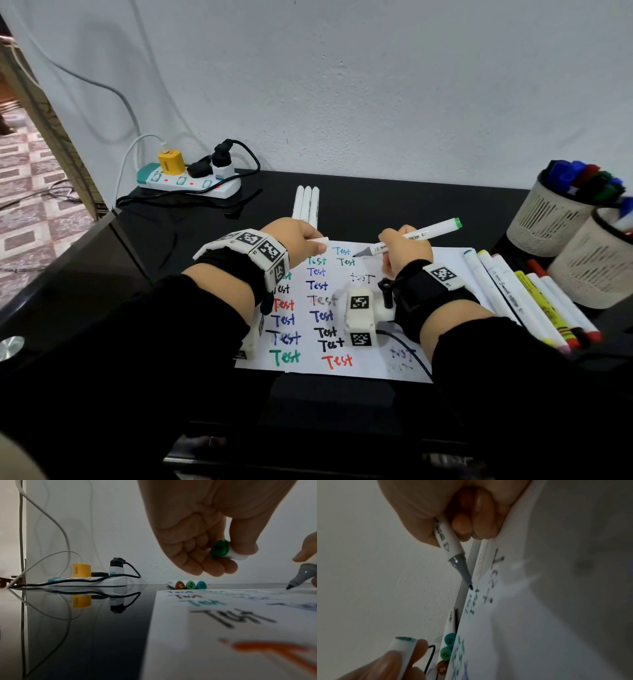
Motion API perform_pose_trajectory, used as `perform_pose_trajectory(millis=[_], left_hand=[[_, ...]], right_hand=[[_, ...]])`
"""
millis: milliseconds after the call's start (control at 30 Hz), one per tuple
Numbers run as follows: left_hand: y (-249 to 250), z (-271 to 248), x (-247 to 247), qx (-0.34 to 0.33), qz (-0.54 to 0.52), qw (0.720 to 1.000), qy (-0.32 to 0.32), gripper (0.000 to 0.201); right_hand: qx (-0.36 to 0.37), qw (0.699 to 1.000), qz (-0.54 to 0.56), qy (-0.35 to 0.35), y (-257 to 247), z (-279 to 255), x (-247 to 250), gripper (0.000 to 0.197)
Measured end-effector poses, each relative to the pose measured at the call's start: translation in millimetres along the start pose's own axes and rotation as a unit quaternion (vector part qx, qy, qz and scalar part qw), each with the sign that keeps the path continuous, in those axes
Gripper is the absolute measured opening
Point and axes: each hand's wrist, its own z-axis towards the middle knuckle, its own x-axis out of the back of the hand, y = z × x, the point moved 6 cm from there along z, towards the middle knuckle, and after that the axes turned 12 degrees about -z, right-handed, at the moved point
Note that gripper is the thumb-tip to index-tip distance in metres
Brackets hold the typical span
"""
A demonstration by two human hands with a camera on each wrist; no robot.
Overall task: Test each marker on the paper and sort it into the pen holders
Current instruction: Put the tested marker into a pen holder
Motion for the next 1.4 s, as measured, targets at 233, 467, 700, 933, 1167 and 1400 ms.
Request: perform_pose_trajectory(millis=[233,467,700,933,1167,1400], left_hand=[[0.2,1.0,-3.9,-0.028,-0.059,0.998,-0.017,0.026],[4.7,0.6,-7.3,-0.060,-0.152,0.986,-0.029,0.012],[7.6,0.9,-5.6,-0.076,-0.181,0.981,-0.013,0.016],[6.7,1.5,0.9,-0.064,-0.158,0.985,0.015,0.018],[4.7,3.1,1.7,-0.064,-0.133,0.989,0.015,0.026],[4.6,2.5,3.1,-0.067,-0.133,0.989,0.018,0.022]], right_hand=[[0.002,0.994,0.085,-0.063,-24.7,0.9,2.9,0.040],[0.085,0.989,0.073,-0.101,-51.0,-16.2,-11.3,0.044],[0.089,0.980,0.066,-0.167,-54.6,-25.4,-29.7,0.045],[0.062,0.986,0.053,-0.145,-58.5,-22.5,-35.6,0.046],[0.020,0.988,0.059,-0.141,-51.3,-23.1,-40.2,0.043],[-0.005,0.992,0.034,-0.118,-53.9,-28.5,-40.2,0.031]])
